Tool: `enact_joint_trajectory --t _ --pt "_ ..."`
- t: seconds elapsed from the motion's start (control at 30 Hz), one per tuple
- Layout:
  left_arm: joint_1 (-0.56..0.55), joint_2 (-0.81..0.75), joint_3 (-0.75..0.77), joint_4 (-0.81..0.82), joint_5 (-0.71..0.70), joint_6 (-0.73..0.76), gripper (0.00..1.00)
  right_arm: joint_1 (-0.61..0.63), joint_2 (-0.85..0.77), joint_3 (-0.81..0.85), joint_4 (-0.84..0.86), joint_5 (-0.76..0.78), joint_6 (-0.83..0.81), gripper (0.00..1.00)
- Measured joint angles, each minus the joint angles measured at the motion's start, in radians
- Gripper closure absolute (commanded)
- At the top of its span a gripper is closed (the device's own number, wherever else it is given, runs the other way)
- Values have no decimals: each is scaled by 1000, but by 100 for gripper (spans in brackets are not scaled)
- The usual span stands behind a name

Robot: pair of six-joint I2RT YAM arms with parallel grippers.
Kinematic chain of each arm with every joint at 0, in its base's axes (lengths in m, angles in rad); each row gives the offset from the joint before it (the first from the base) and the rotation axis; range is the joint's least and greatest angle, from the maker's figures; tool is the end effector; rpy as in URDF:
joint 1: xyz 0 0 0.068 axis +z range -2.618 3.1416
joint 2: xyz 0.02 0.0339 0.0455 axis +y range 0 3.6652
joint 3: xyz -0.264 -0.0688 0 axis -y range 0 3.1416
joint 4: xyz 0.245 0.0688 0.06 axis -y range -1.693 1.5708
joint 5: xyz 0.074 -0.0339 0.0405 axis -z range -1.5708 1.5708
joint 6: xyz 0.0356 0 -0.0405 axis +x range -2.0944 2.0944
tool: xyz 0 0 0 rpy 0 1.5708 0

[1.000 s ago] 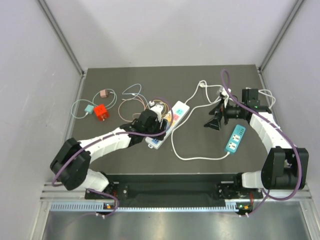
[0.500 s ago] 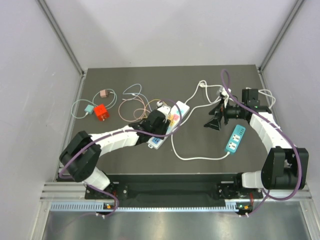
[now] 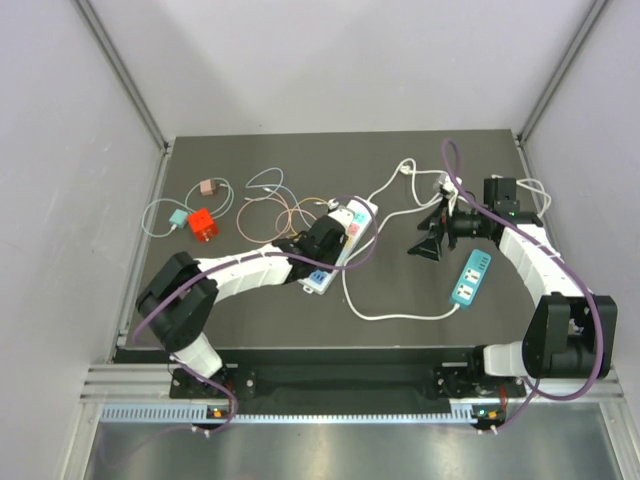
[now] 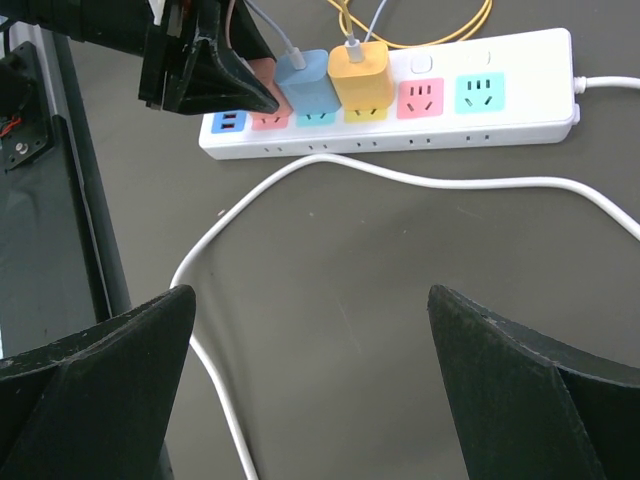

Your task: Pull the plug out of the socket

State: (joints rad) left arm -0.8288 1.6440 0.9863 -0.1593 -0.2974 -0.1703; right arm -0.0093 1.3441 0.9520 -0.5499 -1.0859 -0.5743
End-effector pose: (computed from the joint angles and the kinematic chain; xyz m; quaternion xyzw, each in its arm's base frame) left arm 0.2400 -0.2464 0.1957 0.2457 0.8878 -0.0534 0.3855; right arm 0.2636 0.0290 0.2593 -0.3804 0.7374 0.3944 0.3949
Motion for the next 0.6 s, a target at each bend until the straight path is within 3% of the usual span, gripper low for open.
enact_joint_trajectory --t 0.07,0.27,0.4,0.6 --pt "-1 2 3 -3 0 2 100 0 0 0 -1 0 0 0" --pt "-1 -10 5 -20 18 2 100 0 0 0 -2 0 1 0" --pt "-1 -103 -56 -17 58 0 100 0 1 0 5 0 25 0" --pt "0 -256 -105 -6 110 2 100 0 1 -24 151 7 200 0"
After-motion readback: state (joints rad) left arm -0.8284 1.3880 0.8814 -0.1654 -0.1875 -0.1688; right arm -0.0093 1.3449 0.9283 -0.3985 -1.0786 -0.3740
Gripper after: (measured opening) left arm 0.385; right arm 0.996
